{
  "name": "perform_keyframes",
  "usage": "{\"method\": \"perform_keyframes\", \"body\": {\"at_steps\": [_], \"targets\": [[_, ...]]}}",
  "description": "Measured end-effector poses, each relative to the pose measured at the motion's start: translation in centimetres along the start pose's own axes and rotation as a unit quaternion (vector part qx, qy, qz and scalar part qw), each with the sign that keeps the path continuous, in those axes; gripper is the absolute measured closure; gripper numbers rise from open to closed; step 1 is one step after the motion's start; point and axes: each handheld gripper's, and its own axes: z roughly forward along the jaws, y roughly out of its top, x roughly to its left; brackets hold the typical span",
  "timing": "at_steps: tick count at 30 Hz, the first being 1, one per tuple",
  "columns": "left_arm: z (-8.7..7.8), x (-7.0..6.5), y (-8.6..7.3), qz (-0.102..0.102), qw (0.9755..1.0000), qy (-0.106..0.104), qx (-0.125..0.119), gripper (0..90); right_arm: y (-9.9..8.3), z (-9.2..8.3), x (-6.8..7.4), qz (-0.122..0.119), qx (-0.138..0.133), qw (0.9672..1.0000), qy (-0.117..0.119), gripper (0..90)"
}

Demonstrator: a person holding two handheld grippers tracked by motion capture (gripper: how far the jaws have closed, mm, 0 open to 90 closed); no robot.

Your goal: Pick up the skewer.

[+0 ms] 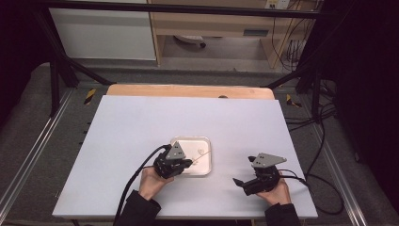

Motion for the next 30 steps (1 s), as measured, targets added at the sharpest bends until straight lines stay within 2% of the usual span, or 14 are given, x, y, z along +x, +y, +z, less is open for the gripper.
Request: {"method": "perform_keyframes", "body": {"at_steps": [6, 11, 20, 25, 30], "targets": [[0.2, -0.9, 0.6, 0.016, 0.9998, -0.001, 0.011, 87.7, 1.1, 0.3, 0.8, -0.043, 0.019, 0.9988, -0.016, 2.1], [0.2, -1.8, 1.4, 0.035, 0.9992, 0.0, 0.019, 87.8, 2.0, 0.7, 1.6, -0.083, 0.036, 0.9955, -0.027, 2.6], [0.6, -3.5, 2.9, 0.066, 0.9972, 0.004, 0.035, 87.8, 3.3, 0.7, 2.8, -0.151, 0.057, 0.9857, -0.049, 5.8], [0.9, -4.0, 3.6, 0.069, 0.9967, -0.001, 0.042, 87.8, 3.7, 0.9, 3.3, -0.183, 0.068, 0.9793, -0.055, 8.2], [1.4, -4.6, 4.2, 0.081, 0.9951, -0.006, 0.056, 87.8, 3.9, 1.0, 3.7, -0.214, 0.073, 0.9723, -0.06, 12.6]]}}
